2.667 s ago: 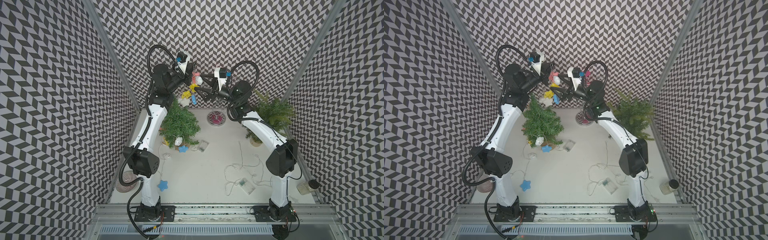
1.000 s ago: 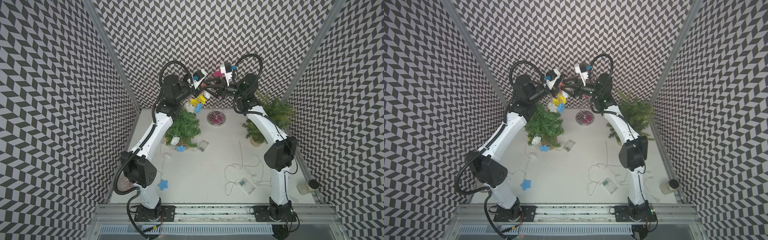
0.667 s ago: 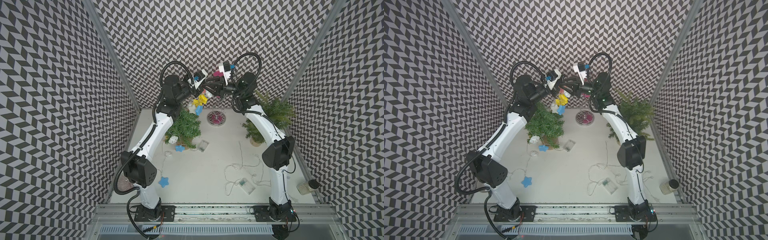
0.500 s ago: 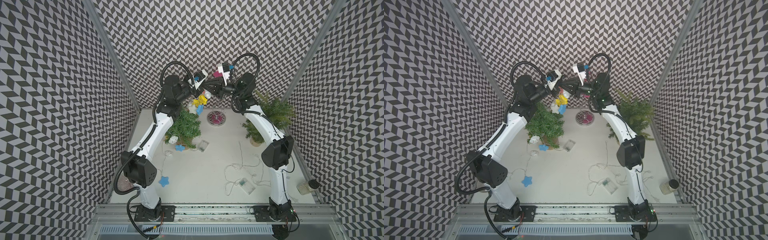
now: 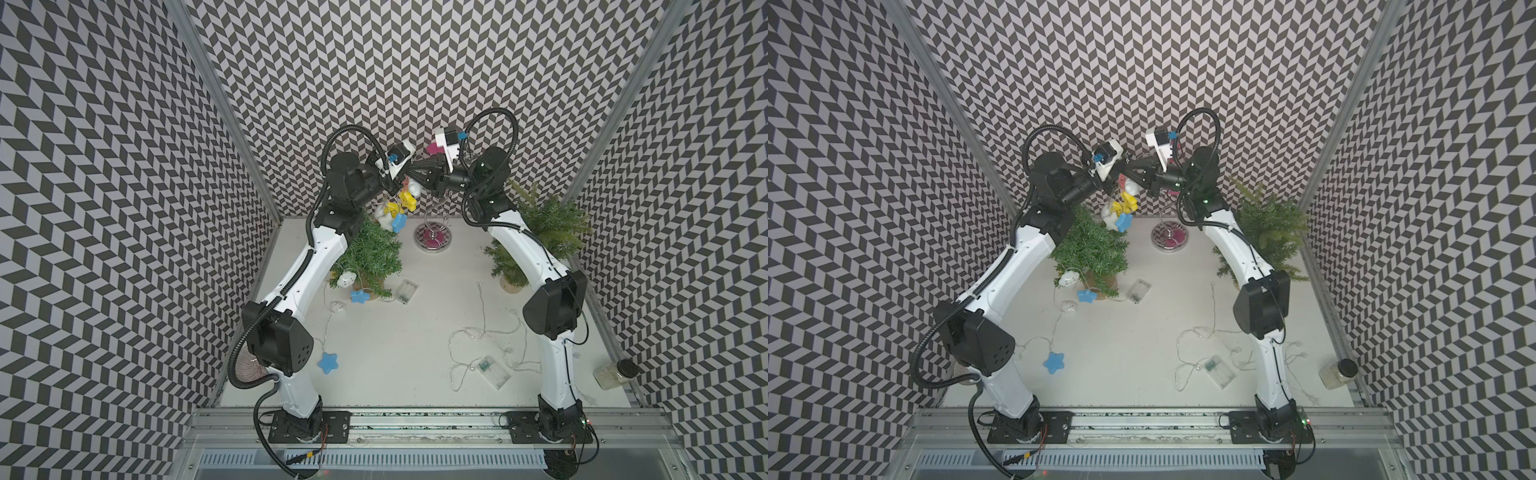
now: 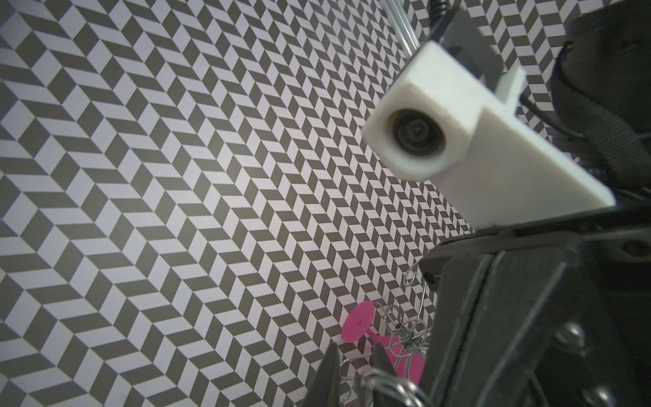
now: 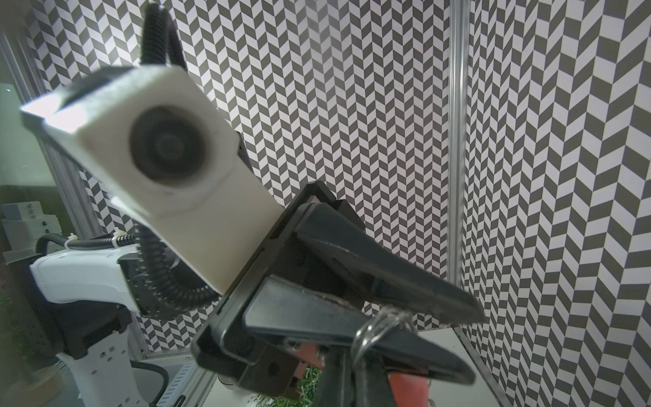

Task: Wrap string light around the christmas tree
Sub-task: Wrap the light string around the Christmas tree.

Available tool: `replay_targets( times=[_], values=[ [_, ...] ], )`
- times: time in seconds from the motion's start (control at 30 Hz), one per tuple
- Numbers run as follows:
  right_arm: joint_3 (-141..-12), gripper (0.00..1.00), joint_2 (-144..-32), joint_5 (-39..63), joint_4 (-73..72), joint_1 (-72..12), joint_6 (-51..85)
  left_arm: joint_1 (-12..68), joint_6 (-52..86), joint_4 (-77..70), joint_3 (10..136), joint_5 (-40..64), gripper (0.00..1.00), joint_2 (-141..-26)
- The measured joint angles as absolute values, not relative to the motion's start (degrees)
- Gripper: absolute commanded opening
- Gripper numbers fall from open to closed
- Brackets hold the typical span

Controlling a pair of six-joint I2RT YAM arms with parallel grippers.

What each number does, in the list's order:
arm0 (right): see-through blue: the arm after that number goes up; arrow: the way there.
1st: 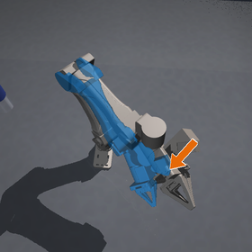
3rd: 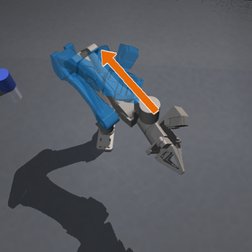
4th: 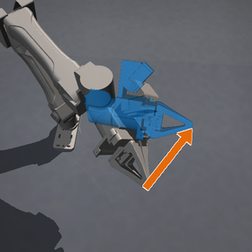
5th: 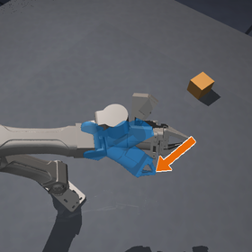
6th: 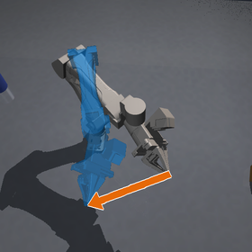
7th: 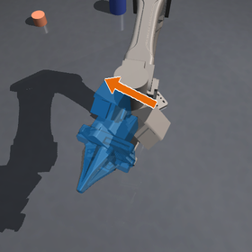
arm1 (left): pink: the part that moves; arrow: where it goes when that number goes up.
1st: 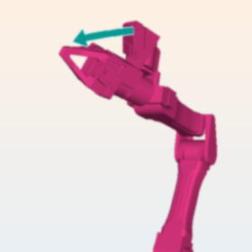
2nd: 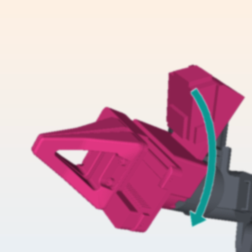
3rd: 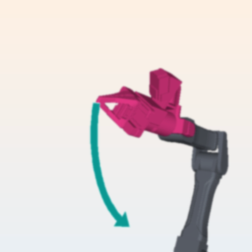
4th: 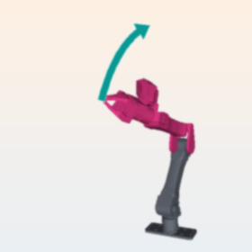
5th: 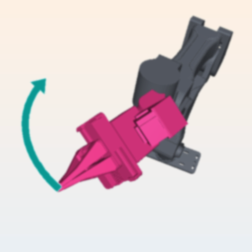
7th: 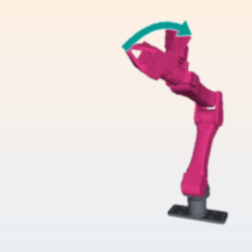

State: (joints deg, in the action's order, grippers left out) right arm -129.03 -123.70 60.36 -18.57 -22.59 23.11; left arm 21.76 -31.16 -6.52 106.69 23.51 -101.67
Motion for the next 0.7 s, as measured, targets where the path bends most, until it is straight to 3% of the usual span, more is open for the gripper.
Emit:
replay_targets(
  times=[0.07,0.2,0.3,0.7],
  values=[
    [-128.9,0.00,-123.7,60.2,-18.4,-22.4,22.9,21.7,-30.8,-7.0,106.5,22.8,0.35,-101.7],
    [-128.9,0.00,-123.7,61.2,-18.5,-22.0,22.5,21.3,-29.6,-11.1,104.0,19.6,0.75,-100.6],
    [-128.9,0.00,-123.7,61.7,-18.7,-21.8,22.6,20.6,-28.7,-13.6,102.4,17.5,0.99,-99.4],
    [-132.7,0.00,-125.5,58.8,-21.0,-17.3,26.0,20.9,-25.6,-14.5,101.0,19.6,0.99,-95.2]
  ],
)
